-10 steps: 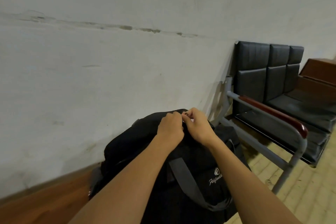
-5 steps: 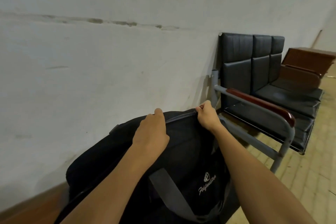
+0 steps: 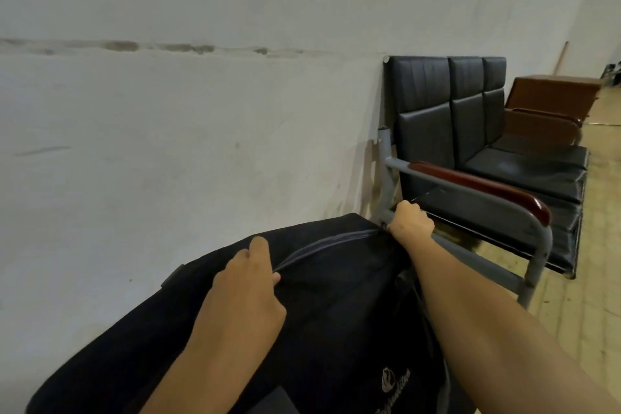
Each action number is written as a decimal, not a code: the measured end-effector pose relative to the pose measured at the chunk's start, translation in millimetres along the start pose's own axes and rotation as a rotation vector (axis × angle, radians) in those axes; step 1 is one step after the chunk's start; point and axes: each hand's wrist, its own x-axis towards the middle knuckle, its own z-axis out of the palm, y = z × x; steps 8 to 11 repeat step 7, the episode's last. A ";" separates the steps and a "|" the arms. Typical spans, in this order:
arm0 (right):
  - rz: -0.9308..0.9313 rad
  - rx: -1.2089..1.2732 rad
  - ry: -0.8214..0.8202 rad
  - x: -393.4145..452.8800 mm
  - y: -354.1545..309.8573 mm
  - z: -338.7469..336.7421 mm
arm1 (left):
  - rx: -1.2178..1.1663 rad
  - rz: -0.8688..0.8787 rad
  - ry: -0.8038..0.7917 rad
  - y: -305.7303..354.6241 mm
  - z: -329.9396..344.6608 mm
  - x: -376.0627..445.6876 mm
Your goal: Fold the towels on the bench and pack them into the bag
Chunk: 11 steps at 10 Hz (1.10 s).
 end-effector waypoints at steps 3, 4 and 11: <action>-0.136 0.106 0.051 -21.7 -17.5 0.2 | -0.061 0.029 -0.018 -5.6 7.2 -2.0; -0.268 0.251 0.039 -54.3 -43.8 -14.6 | -0.100 0.022 -0.027 -9.7 8.9 0.8; -0.488 0.810 -0.191 -197.0 -125.8 -83.8 | -0.418 -0.094 0.035 -22.0 -44.8 -23.1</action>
